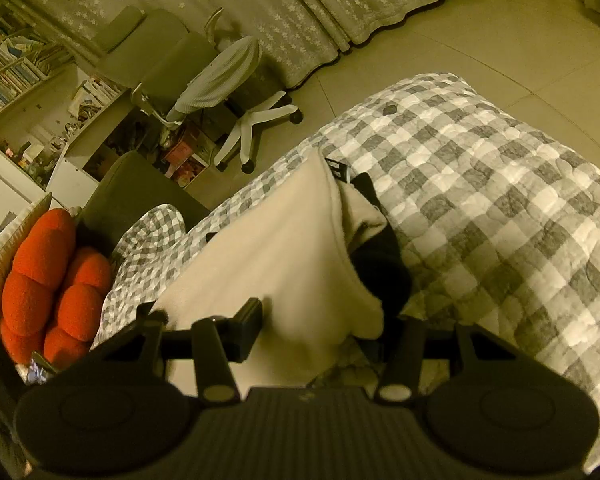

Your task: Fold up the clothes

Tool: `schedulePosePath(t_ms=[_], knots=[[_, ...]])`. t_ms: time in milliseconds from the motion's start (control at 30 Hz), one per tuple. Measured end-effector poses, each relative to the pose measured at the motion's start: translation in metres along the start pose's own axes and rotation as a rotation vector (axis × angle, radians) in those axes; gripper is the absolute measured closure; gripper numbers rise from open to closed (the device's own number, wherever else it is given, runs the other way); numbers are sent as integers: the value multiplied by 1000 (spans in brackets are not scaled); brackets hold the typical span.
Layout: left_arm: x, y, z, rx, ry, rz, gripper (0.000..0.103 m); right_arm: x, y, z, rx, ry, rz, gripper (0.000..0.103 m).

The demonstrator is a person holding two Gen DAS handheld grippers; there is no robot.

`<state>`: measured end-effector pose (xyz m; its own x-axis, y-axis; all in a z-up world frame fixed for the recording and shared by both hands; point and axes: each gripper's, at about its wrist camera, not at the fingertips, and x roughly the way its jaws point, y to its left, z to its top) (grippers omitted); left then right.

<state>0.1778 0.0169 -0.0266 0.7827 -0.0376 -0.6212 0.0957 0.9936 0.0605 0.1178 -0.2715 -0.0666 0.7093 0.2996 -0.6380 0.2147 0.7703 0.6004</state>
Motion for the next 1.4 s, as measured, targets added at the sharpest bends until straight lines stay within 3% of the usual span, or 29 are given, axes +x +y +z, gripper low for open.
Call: schedulePosePath(t_ms=[300, 400, 533, 967, 1167, 1400], knots=[[-40, -12, -32, 1, -16, 47, 68, 0, -5, 0, 37, -5, 18, 54], [-54, -25, -46, 44, -35, 79, 68, -1, -10, 1, 67, -1, 36, 54], [-69, -35, -61, 56, -46, 74, 69, -2, -13, 1, 77, -1, 42, 54], [-80, -28, -73, 22, -58, 48, 69, -2, -13, -1, 66, -6, 45, 55], [-79, -26, -73, -1, -54, 36, 69, -3, -9, -2, 37, -20, 23, 66], [-78, -24, -73, -9, -54, 28, 69, -5, -5, -2, 37, -36, 25, 64]])
